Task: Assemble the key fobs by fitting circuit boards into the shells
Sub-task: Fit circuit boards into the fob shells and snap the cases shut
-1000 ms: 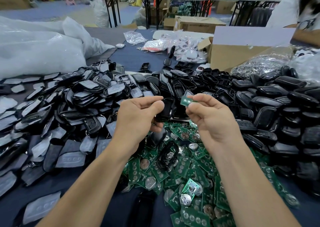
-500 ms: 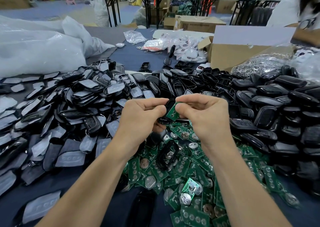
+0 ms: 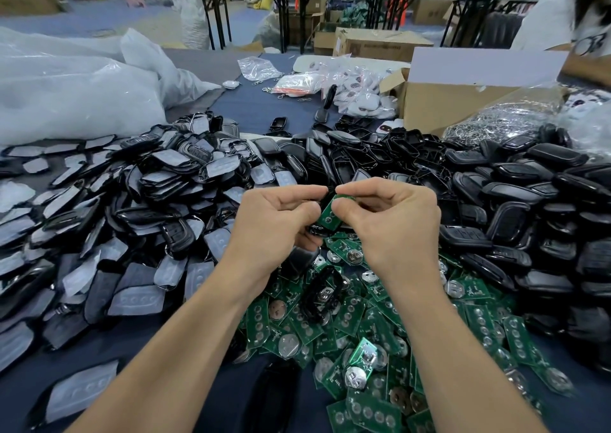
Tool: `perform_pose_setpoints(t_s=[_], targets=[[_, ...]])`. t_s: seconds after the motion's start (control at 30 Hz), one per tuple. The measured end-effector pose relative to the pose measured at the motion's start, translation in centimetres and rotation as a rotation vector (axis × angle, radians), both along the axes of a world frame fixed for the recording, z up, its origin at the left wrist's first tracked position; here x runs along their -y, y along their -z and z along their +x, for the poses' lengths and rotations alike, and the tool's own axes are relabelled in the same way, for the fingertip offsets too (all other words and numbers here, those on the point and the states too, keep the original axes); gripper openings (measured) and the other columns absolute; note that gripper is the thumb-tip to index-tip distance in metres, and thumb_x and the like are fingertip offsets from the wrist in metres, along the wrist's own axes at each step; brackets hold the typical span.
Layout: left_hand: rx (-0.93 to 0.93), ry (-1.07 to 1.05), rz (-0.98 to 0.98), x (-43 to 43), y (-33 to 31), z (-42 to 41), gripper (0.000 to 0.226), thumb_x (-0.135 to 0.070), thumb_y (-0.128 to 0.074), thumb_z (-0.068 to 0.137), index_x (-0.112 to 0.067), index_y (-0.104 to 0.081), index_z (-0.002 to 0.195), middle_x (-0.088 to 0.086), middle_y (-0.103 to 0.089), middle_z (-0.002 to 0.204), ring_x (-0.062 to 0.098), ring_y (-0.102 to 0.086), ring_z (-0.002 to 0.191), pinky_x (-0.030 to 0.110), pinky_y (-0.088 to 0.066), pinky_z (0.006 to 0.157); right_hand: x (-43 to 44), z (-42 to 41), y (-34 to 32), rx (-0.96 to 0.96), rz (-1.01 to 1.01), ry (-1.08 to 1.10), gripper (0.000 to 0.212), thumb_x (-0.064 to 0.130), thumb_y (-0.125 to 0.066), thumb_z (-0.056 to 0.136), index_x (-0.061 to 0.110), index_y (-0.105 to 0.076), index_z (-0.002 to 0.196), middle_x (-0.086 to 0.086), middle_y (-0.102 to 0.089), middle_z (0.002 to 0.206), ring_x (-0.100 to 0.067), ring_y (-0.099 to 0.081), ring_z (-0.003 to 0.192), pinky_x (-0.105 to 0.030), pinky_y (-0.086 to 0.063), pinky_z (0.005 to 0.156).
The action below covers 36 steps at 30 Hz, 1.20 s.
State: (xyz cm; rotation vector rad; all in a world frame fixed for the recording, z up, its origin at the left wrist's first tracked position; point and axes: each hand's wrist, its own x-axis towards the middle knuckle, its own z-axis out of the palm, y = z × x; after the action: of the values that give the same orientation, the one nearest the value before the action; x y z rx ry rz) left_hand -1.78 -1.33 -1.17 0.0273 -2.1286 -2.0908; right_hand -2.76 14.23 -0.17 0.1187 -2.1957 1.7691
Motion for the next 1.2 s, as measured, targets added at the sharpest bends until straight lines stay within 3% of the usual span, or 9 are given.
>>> perform_pose_setpoints(t_s=[0.1, 0.23, 0.4, 0.67, 0.77, 0.9, 0.97, 1.07, 1.2], targets=[[-0.001, 0.004, 0.035, -0.1, 0.0, 0.0, 0.032, -0.001, -0.071, 0.093, -0.03, -0.083, 0.096, -0.002, -0.076, 0.072, 0.021, -0.066, 0.046, 0.025, -0.055, 0.048, 0.1, -0.1, 0.1, -0.058, 0.045, 0.039, 0.019, 0.019, -0.091, 0.071, 0.034, -0.081, 0.076, 0.007, -0.069, 0.06, -0.006, -0.06, 0.05, -0.026, -0.052, 0.05], [-0.002, 0.034, 0.079, -0.1, 0.1, 0.1, 0.032, -0.006, -0.077, 0.081, -0.028, -0.083, 0.103, 0.003, -0.08, 0.085, 0.019, -0.064, 0.05, 0.023, -0.054, 0.053, 0.2, -0.2, 0.3, -0.101, 0.048, 0.07, 0.022, 0.018, -0.092, 0.07, 0.035, -0.08, 0.074, 0.013, -0.066, 0.06, 0.0, -0.053, 0.051, -0.011, -0.042, 0.051], [-0.02, 0.016, 0.029, 0.0, 0.3, 0.0, 0.042, 0.009, -0.076, 0.085, -0.026, -0.08, 0.107, 0.002, -0.08, 0.08, 0.016, -0.062, 0.046, 0.021, -0.052, 0.05, 0.2, -0.3, 0.5, -0.102, 0.076, 0.063, 0.018, 0.019, -0.092, 0.07, 0.031, -0.079, 0.073, 0.02, -0.059, 0.055, -0.001, -0.05, 0.049, -0.01, -0.038, 0.049], [-0.038, -0.048, 0.086, -0.3, 0.4, -0.1, 0.044, 0.013, -0.077, 0.081, -0.029, -0.084, 0.087, 0.009, -0.078, 0.072, 0.016, -0.06, 0.043, 0.021, -0.05, 0.046, 0.7, 0.0, 0.6, -0.178, 0.188, 0.126, 0.019, 0.021, -0.092, 0.072, 0.03, -0.08, 0.083, 0.022, -0.056, 0.063, -0.002, -0.053, 0.062, -0.008, -0.039, 0.058], [-0.038, -0.056, 0.093, -0.3, 0.4, 0.0, 0.044, 0.013, -0.077, 0.081, -0.03, -0.084, 0.086, 0.01, -0.078, 0.073, 0.017, -0.06, 0.042, 0.022, -0.05, 0.047, 0.8, 0.0, 0.7, -0.177, 0.208, 0.133, 0.023, 0.021, -0.092, 0.073, 0.032, -0.08, 0.089, 0.02, -0.059, 0.072, -0.004, -0.055, 0.07, -0.008, -0.042, 0.064], [-0.029, -0.049, 0.125, -0.3, 0.4, -0.1, 0.044, 0.016, -0.074, 0.081, -0.027, -0.084, 0.087, 0.01, -0.076, 0.069, 0.017, -0.058, 0.042, 0.021, -0.048, 0.045, 0.5, -0.2, 0.8, -0.088, 0.172, 0.121, 0.051, 0.029, -0.091, 0.074, 0.037, -0.073, 0.121, 0.018, -0.066, 0.089, -0.007, -0.061, 0.081, -0.013, -0.049, 0.07], [-0.024, -0.043, 0.151, -0.2, 0.3, -0.1, 0.045, 0.016, -0.073, 0.082, -0.027, -0.084, 0.087, 0.011, -0.074, 0.067, 0.016, -0.058, 0.041, 0.02, -0.048, 0.044, 0.4, -0.4, 0.8, -0.017, 0.132, 0.054, 0.041, 0.033, -0.086, 0.078, 0.037, -0.073, 0.117, 0.014, -0.07, 0.081, -0.003, -0.065, 0.074, -0.016, -0.051, 0.067], [-0.024, -0.028, 0.144, -0.1, 0.4, -0.1, 0.043, 0.015, -0.071, 0.085, -0.026, -0.083, 0.094, 0.01, -0.074, 0.068, 0.016, -0.058, 0.043, 0.021, -0.049, 0.046, 0.7, -0.5, 1.1, 0.09, 0.036, -0.066, 0.015, 0.03, -0.08, 0.086, 0.03, -0.075, 0.1, 0.0, -0.071, 0.066, -0.013, -0.061, 0.056, -0.035, -0.053, 0.057], [-0.008, 0.01, 0.053, -0.4, 0.5, -0.1, 0.036, 0.008, -0.074, 0.088, -0.024, -0.079, 0.105, 0.005, -0.079, 0.078, 0.014, -0.06, 0.049, 0.02, -0.051, 0.051, 0.5, -0.8, 1.2, 0.101, -0.072, -0.067, 0.014, 0.025, -0.081, 0.082, 0.023, -0.078, 0.095, -0.002, -0.067, 0.057, -0.018, -0.056, 0.049, -0.035, -0.048, 0.05]])
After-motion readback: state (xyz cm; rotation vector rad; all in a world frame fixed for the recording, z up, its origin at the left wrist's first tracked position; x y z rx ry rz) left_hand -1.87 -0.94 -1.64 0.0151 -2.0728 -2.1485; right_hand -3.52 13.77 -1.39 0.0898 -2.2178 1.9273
